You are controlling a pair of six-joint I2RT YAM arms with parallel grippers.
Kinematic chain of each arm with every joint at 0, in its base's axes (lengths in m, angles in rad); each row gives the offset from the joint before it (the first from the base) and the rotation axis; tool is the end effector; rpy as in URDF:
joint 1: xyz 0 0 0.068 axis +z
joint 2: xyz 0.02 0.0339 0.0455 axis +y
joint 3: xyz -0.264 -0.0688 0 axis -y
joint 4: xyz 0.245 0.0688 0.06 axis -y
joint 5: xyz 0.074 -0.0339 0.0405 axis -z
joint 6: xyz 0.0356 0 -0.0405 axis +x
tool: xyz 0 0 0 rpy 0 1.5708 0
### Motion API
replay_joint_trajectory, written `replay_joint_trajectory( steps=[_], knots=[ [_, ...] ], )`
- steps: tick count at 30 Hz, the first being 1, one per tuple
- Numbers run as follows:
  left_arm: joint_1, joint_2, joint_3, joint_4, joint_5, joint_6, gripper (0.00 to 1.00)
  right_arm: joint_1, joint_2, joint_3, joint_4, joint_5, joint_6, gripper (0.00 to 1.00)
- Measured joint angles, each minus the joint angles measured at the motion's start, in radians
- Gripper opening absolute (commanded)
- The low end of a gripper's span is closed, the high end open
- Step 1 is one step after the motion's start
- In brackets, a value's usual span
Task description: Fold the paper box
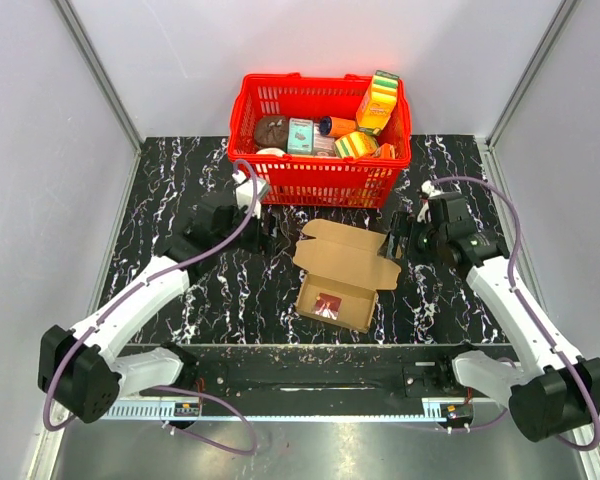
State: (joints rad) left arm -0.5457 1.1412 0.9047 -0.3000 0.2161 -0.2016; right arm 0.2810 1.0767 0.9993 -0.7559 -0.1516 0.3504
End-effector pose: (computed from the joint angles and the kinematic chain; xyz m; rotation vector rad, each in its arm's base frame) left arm 0.2147 -0.1393 0.2988 0.5017 2.1079 -0.6674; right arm 0.2071 0.0654 0.3060 0.0131 2.4460 0.4698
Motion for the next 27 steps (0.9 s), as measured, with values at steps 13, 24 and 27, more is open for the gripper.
replay_joint_trajectory(
  steps=[13, 24, 27],
  knots=[
    [0.087, 0.151, 0.004, 0.118, 0.227, 0.074, 0.82, -0.082, 0.085, -0.123, 0.170, -0.145, 0.003, 0.83],
    [0.088, 0.285, 0.024, 0.200, 0.323, 0.082, 0.82, -0.103, 0.105, -0.165, 0.214, -0.254, -0.034, 0.63],
    [0.088, 0.308, 0.029, 0.212, 0.328, 0.082, 0.82, -0.104, 0.105, -0.166, 0.214, -0.263, -0.039, 0.61]
  ],
)
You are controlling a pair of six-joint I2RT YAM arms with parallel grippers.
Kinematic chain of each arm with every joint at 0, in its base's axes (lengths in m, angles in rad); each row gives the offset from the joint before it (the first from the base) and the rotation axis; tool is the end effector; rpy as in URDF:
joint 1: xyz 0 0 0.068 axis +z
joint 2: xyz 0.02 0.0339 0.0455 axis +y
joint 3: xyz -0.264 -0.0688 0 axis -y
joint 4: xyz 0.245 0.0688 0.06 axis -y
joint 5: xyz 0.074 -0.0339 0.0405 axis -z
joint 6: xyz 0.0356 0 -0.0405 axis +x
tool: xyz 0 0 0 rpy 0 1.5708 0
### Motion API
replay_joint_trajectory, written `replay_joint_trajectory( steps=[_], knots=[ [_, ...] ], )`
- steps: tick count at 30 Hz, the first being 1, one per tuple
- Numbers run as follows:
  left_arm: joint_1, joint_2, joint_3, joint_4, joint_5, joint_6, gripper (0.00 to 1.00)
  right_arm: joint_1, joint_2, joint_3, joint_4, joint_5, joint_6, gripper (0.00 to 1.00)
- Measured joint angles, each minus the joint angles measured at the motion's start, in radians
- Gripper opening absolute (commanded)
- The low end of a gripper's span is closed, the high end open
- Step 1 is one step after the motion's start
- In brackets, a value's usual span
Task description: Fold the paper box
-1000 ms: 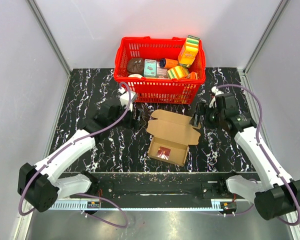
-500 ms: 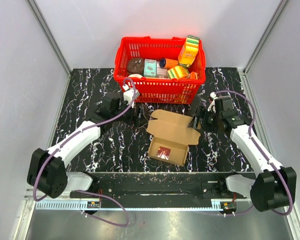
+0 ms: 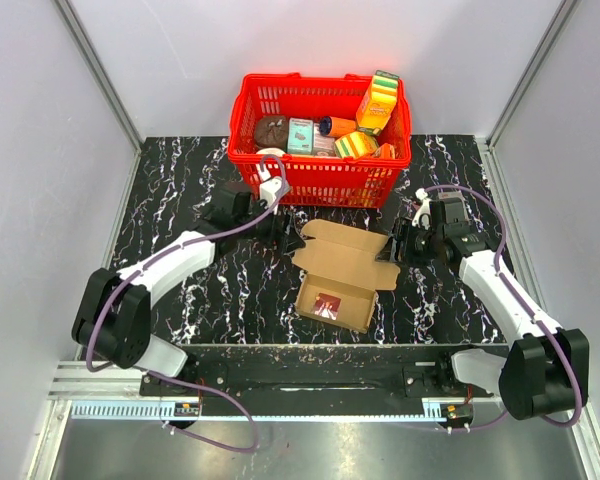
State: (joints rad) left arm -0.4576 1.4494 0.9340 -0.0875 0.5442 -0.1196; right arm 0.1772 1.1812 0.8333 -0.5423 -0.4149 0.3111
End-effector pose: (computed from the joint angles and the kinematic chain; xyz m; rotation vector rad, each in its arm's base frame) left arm 0.2761 -0.1565 0.2478 0.6868 2.1105 -0.9159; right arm 0.2313 0.0560 0.2478 -0.0185 2.4927 0.7205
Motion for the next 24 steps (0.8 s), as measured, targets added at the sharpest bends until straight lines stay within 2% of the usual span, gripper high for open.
replay_joint_trajectory(
  steps=[8, 19, 24],
  knots=[
    [0.000, 0.073, 0.020, 0.025, 0.000, 0.000, 0.78, -0.001, 0.000, 0.000, -0.001, -0.022, -0.008, 0.56],
    [-0.012, 0.137, 0.035, 0.031, 0.002, -0.008, 0.57, -0.001, 0.000, 0.000, -0.001, -0.034, -0.011, 0.47],
    [-0.022, 0.137, 0.035, 0.031, 0.002, -0.012, 0.51, -0.001, 0.000, -0.001, -0.006, -0.046, -0.013, 0.45]
  ],
)
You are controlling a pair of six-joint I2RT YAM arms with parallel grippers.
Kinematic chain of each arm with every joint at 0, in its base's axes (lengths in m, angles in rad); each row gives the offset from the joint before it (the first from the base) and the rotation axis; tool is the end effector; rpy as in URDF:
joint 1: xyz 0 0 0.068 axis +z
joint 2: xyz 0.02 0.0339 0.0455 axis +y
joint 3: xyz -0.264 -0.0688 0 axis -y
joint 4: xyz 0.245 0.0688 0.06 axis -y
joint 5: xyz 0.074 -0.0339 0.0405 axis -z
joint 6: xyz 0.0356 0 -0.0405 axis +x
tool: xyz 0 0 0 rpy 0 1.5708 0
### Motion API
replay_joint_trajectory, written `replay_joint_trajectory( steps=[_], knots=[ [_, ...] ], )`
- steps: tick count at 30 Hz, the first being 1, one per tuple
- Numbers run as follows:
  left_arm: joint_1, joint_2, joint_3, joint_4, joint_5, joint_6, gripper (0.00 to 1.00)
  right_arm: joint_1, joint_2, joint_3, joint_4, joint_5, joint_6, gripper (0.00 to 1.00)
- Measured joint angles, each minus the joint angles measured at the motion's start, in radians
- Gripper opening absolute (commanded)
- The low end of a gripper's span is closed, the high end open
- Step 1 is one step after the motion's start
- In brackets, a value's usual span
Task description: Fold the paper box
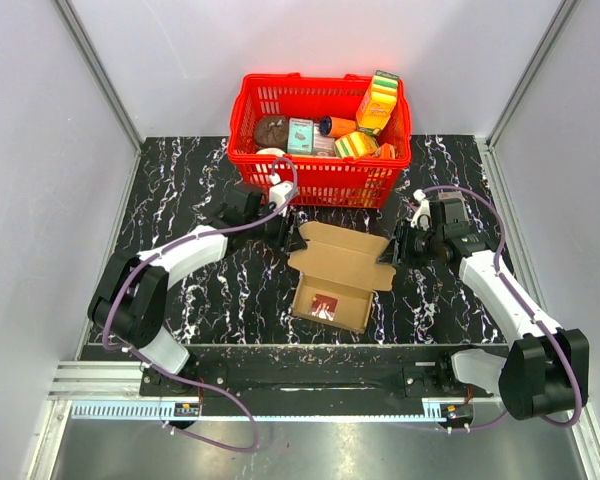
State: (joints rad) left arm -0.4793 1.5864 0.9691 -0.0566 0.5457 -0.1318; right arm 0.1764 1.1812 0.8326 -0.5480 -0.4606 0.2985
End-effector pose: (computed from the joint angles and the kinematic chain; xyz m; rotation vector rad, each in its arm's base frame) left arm 0.2934 -0.1733 0.2194 0.6950 2.1879 -0.9364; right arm 0.2301 0.0571 0.2477 -0.0522 2.4937 0.7714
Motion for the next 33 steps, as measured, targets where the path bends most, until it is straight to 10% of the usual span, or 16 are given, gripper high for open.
replay_joint_trajectory(
  steps=[10, 33],
  knots=[
    [-0.041, -0.023, 0.000, -0.035, -0.009, 0.005, 0.48, 0.000, 0.000, -0.002, -0.028, -0.016, -0.014, 0.51],
    [-0.075, -0.090, -0.004, -0.114, -0.072, 0.008, 0.26, 0.000, 0.004, -0.003, -0.060, -0.021, -0.013, 0.20]
  ],
)
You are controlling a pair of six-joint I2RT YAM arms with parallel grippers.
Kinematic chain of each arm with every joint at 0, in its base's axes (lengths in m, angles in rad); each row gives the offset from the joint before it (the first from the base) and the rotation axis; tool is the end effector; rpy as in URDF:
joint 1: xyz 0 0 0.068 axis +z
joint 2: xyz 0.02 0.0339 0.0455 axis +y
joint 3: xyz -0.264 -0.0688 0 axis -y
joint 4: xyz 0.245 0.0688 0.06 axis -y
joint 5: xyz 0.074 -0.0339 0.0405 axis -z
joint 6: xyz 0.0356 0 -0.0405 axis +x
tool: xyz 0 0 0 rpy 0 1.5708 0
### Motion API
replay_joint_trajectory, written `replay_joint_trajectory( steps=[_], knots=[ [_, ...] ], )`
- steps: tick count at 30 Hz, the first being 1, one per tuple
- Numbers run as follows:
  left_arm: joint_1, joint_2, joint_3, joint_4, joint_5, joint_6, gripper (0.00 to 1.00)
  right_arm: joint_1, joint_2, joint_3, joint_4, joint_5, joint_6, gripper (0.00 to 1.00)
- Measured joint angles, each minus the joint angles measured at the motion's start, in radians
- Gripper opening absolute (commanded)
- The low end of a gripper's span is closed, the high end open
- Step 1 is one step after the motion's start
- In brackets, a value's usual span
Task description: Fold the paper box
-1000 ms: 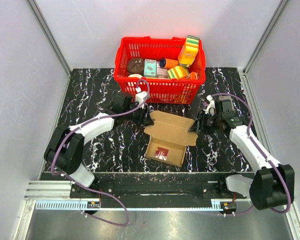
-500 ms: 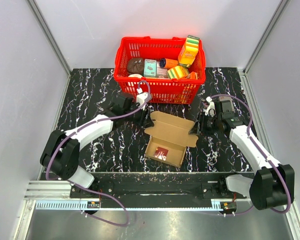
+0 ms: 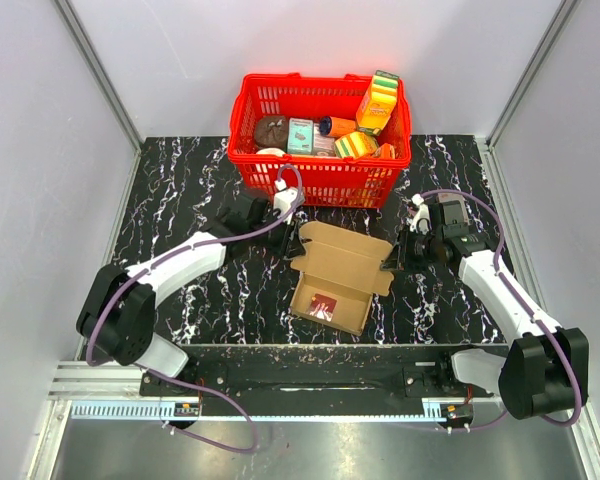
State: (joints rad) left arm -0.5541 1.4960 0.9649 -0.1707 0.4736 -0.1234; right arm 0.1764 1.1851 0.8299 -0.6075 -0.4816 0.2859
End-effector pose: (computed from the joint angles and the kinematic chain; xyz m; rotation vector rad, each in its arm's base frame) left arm 0.2658 -0.1836 0.2362 0.7506 2.2138 -0.8870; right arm 0.2251 0.0569 0.2425 -0.0566 2.5550 0.7922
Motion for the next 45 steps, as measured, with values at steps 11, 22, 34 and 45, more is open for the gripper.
replay_joint_trajectory(
  steps=[11, 22, 34, 45],
  knots=[
    [-0.024, -0.058, -0.025, -0.024, -0.038, -0.016, 0.22, 0.001, -0.047, 0.000, 0.005, -0.001, -0.001, 0.12],
    [-0.063, -0.063, -0.027, -0.023, -0.098, -0.050, 0.18, 0.114, -0.048, 0.005, 0.016, 0.047, -0.021, 0.10],
    [-0.081, -0.094, -0.053, -0.025, -0.225, -0.060, 0.26, 0.130, -0.065, 0.030, 0.040, 0.130, -0.101, 0.08],
    [-0.082, -0.074, -0.030, -0.037, -0.266, -0.049, 0.36, 0.153, -0.045, 0.053, 0.053, 0.121, -0.152, 0.08]
  ],
)
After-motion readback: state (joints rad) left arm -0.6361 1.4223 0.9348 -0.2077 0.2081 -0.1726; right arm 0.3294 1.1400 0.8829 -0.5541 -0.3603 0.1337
